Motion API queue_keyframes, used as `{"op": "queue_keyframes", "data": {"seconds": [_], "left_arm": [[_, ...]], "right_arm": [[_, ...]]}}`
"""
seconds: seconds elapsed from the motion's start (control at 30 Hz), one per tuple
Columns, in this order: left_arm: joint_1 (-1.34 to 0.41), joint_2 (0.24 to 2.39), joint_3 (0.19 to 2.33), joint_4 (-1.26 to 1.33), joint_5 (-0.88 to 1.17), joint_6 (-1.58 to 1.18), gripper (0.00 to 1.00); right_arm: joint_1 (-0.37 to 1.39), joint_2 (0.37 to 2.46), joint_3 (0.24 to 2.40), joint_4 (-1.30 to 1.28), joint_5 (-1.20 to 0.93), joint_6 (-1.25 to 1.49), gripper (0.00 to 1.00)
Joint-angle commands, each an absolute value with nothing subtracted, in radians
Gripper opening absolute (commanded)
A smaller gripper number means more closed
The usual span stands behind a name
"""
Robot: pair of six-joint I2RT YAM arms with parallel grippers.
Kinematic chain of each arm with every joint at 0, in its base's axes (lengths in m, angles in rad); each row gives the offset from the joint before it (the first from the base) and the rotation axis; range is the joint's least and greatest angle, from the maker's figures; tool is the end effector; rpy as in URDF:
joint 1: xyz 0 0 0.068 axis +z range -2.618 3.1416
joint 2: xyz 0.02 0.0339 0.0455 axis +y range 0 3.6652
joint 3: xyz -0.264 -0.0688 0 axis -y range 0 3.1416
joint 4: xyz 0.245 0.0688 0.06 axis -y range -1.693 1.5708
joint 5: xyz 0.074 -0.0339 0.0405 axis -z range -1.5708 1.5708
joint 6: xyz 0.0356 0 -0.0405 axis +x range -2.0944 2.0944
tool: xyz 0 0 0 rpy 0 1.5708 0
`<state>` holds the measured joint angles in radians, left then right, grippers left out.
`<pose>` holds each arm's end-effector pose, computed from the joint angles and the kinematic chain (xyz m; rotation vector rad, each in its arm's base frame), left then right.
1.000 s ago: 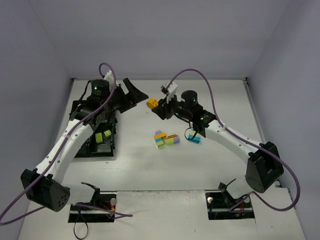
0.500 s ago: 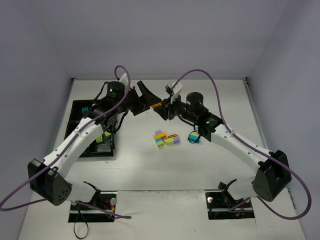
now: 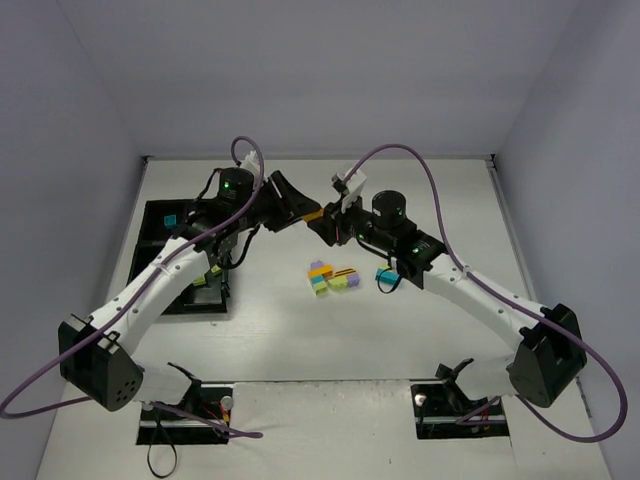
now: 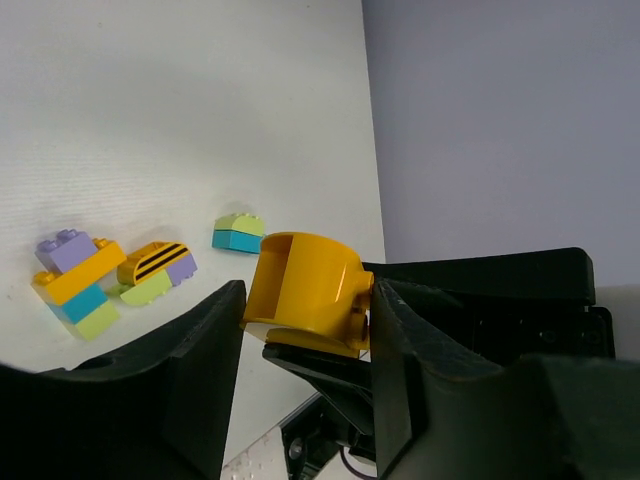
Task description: Sort the legos into containers by color
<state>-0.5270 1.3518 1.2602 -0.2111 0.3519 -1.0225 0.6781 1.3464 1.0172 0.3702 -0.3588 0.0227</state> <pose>0.2658 -0.1689 0.3765 -0.2472 2.0899 -1.3385 0.2412 0.2103 0.3529 -0.7832 1.3856 0.8257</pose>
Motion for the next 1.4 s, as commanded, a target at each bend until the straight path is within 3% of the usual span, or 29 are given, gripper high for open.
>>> {"op": "queue_keyframes", "data": {"seconds": [0.0, 0.07, 0.1, 0.23, 0.5, 0.8, 0.9, 1.1, 1.37], "left_arm": [[-0.534, 1.315, 1.258, -0.127, 0.342, -1.035, 0.1], [-0.531, 1.301, 1.252, -0.141, 0.321, -1.016, 0.09], [-0.528, 1.298, 1.256, -0.158, 0.307, -0.978, 0.09], [-0.486, 1.29, 1.295, -0.293, 0.23, -0.864, 0.09], [-0.209, 1.376, 1.394, -0.498, 0.063, -0.654, 0.09], [-0.089, 1.676, 1.552, -0.54, -0.097, -0.526, 0.14], [-0.068, 1.79, 1.604, -0.551, -0.118, -0.519, 0.19], [-0.052, 1.9, 1.677, -0.575, -0.141, -0.522, 0.39], [-0.052, 1.921, 1.678, -0.589, -0.135, -0.548, 0.63]], "right_arm": [[0.692, 1.298, 1.025, 0.425, -0.344, 0.032, 0.26], [0.692, 1.295, 1.026, 0.41, -0.322, 0.032, 0.46], [0.692, 1.292, 1.023, 0.402, -0.31, 0.032, 0.61], [0.69, 1.284, 1.022, 0.348, -0.233, 0.032, 0.81], [0.686, 1.195, 0.97, 0.23, -0.012, 0.066, 0.84], [0.678, 1.071, 0.855, 0.132, 0.132, 0.133, 0.83], [0.675, 1.043, 0.822, 0.103, 0.181, 0.159, 0.83], [0.655, 1.025, 0.787, 0.045, 0.274, 0.201, 0.83], [0.552, 1.08, 0.776, 0.005, 0.265, 0.301, 0.82]]}}
